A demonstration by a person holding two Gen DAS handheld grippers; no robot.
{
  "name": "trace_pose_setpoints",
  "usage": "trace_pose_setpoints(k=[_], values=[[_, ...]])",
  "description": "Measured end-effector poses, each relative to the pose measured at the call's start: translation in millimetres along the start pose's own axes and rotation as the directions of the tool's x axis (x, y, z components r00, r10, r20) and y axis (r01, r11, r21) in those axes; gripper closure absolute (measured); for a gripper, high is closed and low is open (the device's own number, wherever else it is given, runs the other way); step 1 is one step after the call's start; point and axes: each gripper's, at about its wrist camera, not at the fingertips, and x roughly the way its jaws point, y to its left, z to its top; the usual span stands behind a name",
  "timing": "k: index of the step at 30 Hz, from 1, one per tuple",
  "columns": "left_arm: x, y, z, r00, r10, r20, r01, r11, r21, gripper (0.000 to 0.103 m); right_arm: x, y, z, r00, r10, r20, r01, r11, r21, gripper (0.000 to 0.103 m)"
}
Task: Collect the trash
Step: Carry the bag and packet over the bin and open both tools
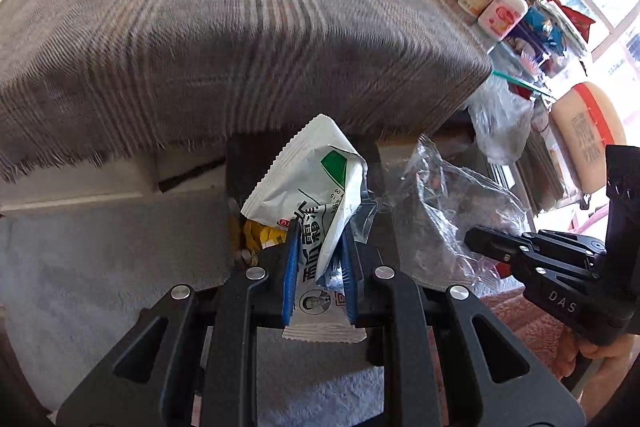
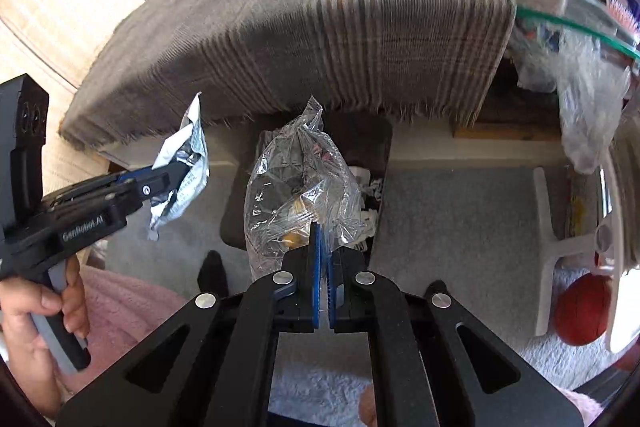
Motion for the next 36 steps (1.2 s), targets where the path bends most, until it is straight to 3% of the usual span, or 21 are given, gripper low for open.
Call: trace_pose_setpoints(k=[9,21,24,26,29,30,31,33,36], values=[[58,12,9,0.995,0.000,-0.096,-0.005,0.999,-0.051,0.084,55,-6,2,0.999,-0.031,-0.043,0.033,0.999,0.039,0.099],[105,29,19,0.983,-0.025,-0.180,0.012,0.997,-0.076,0.083,95,-14,6,0.994,-0.044,-0.102,0.049,0.998,0.048,0.098],[110,31,21,0.982,-0.034,-0.188,0.017,0.996,-0.089,0.075,99,-11,8,0.994,-0.041,-0.101,0.046,0.998,0.045,0.095],[110,33,20,0.982,-0.029,-0.184,0.012,0.995,-0.096,0.064,103,-10,9,0.993,-0.048,-0.108,0.052,0.998,0.039,0.095],[106,34,20,0.984,0.008,-0.176,-0.023,0.996,-0.085,0.059,108,-7,6,0.988,-0.083,-0.127,0.087,0.996,0.019,0.094],[104,34,20,0.985,0.014,-0.173,-0.028,0.996,-0.084,0.054,110,-6,6,0.987,-0.092,-0.130,0.094,0.995,0.013,0.085],[101,34,20,0.986,0.022,-0.168,-0.036,0.996,-0.081,0.048,109,-6,4,0.987,-0.094,-0.130,0.097,0.995,0.010,0.060],[95,35,20,0.987,0.031,-0.156,-0.044,0.996,-0.078,0.042,103,-6,3,0.991,-0.085,-0.102,0.087,0.996,0.015,0.030],[83,36,19,0.990,0.047,-0.136,-0.059,0.995,-0.082,0.032,93,-3,1,0.993,-0.096,-0.067,0.096,0.995,-0.002,0.026]])
